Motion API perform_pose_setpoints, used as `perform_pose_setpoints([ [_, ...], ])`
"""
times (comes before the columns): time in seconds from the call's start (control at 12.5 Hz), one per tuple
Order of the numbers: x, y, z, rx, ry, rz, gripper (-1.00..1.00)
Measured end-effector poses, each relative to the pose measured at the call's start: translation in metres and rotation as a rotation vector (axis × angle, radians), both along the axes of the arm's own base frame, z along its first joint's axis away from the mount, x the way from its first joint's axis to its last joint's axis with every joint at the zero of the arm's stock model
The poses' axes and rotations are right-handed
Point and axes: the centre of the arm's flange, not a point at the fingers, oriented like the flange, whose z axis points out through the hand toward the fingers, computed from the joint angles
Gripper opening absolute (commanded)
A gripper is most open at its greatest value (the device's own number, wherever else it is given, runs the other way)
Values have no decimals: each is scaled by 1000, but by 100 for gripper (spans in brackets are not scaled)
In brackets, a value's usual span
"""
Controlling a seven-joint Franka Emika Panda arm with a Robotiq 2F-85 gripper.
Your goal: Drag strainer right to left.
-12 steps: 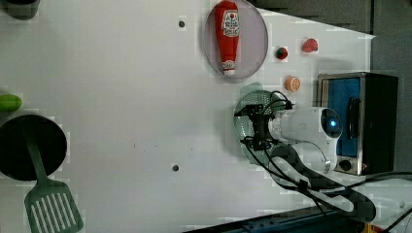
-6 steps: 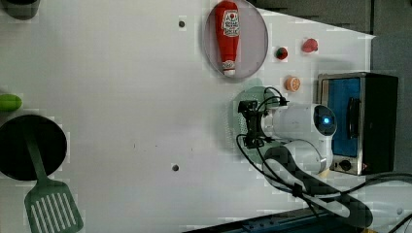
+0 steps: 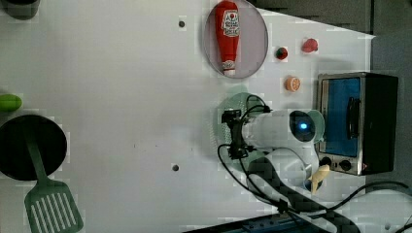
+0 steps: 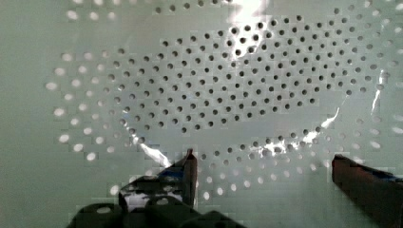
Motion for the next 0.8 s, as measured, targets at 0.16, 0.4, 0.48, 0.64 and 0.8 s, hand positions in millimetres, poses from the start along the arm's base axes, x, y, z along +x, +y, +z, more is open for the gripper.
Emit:
perform_pose_setpoints([
  [0.16, -6, 22, 1, 6, 2, -13, 100],
  [0.4, 4, 44, 14, 20, -6, -58, 100],
  [0.48, 9, 52, 19, 33, -30, -71, 100],
  [0.64, 11, 64, 23, 56, -54, -78, 100],
  [0.8, 10, 73, 22, 66, -39, -95, 100],
])
